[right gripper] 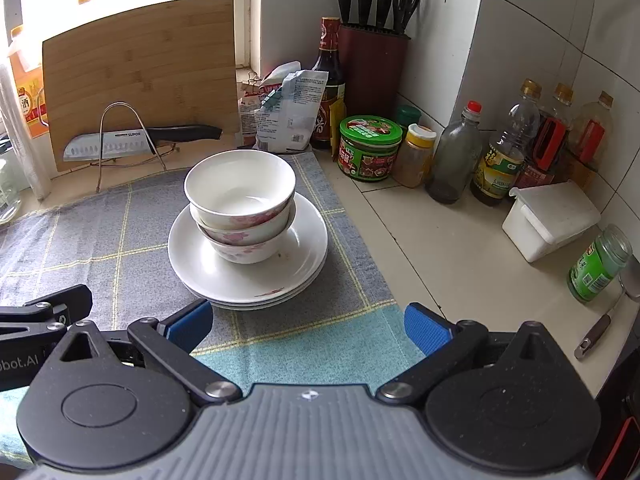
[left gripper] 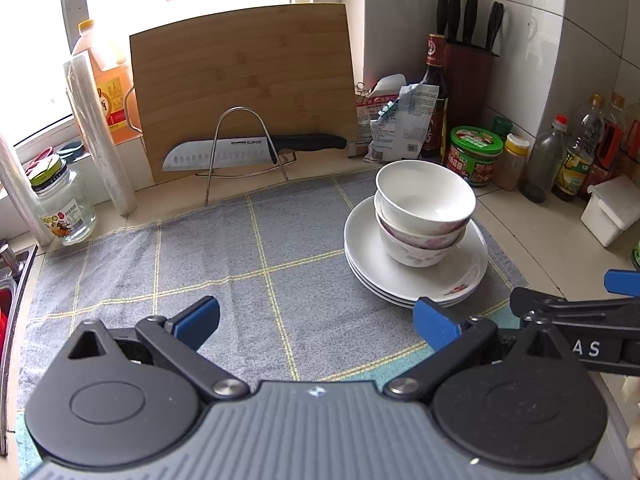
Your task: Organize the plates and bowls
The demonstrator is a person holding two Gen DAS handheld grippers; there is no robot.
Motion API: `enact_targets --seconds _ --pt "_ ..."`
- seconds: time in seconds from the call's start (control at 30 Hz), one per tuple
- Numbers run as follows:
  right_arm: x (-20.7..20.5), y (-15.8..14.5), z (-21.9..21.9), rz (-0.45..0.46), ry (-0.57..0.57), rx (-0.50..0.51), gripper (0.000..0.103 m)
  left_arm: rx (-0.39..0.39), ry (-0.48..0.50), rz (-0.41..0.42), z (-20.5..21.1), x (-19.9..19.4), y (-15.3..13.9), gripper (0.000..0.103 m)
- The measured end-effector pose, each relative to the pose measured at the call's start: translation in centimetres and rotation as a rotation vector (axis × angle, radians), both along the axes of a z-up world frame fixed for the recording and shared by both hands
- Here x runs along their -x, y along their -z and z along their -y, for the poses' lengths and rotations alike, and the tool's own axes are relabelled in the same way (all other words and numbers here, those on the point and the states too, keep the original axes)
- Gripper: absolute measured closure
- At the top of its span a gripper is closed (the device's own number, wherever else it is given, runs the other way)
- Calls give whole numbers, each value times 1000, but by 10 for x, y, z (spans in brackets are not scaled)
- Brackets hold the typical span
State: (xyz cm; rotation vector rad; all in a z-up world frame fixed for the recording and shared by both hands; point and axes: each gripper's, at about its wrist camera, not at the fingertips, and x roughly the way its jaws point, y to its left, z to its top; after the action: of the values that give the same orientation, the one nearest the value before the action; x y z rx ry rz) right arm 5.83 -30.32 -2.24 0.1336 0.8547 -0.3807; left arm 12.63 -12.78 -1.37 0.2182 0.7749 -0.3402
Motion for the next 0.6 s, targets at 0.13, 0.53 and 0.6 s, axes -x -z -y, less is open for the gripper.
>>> enact_targets --seconds 0.13,0.53,0.6 --pt "0 -1 0 3 0 -3 0 -4 -3 5 -1 1 -2 1" --pt "1 -2 -1 4 -7 5 0 -3 -10 7 -1 5 -4 1" --pt "2 -3 -2 3 -4 9 0 -2 -9 7 -1 6 -4 1"
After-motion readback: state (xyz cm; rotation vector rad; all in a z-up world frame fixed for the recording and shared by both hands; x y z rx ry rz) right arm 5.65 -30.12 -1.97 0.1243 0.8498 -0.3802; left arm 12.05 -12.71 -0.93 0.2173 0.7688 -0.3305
